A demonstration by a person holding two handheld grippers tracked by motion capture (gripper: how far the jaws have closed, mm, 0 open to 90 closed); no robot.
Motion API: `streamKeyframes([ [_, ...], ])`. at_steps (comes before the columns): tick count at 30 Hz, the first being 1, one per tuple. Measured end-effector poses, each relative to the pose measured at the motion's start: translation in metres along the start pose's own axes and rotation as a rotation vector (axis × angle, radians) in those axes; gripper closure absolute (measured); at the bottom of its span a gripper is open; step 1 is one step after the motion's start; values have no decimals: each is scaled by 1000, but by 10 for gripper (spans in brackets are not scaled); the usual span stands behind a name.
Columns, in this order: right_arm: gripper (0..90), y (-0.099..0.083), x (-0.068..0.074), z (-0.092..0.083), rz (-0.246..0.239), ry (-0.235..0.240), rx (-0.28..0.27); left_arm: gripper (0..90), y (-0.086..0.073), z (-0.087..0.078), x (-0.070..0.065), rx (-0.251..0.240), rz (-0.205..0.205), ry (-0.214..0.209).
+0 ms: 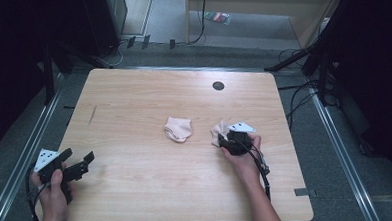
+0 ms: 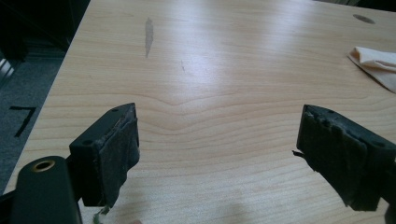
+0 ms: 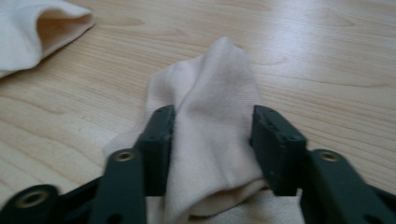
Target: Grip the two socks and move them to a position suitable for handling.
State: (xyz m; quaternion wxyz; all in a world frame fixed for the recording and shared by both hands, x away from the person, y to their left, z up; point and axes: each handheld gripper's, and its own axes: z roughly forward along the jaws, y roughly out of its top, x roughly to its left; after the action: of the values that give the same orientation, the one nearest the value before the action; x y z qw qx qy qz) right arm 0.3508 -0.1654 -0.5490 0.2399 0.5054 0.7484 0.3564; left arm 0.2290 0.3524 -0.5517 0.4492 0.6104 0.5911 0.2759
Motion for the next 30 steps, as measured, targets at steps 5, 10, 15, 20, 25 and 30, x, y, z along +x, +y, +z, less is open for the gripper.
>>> streamKeyframes([
  [5,744,0,-4,0,57,-54,-12,136,0,-1,2,-6,-16,2],
  [10,805,1,-5,-1,80,-60,-12,137,0,-1,3,-8,-32,0],
  [15,808,7,-4,-10,103,-63,-61,136,-1,-2,4,-20,-52,5],
  [20,808,23,6,-39,117,-44,-122,136,-1,-3,4,-27,-47,15],
  [25,807,28,13,-58,141,-2,-153,136,0,-5,3,-35,-25,31],
  [30,807,27,30,-83,121,49,-178,136,8,-12,-8,-48,-14,18],
])
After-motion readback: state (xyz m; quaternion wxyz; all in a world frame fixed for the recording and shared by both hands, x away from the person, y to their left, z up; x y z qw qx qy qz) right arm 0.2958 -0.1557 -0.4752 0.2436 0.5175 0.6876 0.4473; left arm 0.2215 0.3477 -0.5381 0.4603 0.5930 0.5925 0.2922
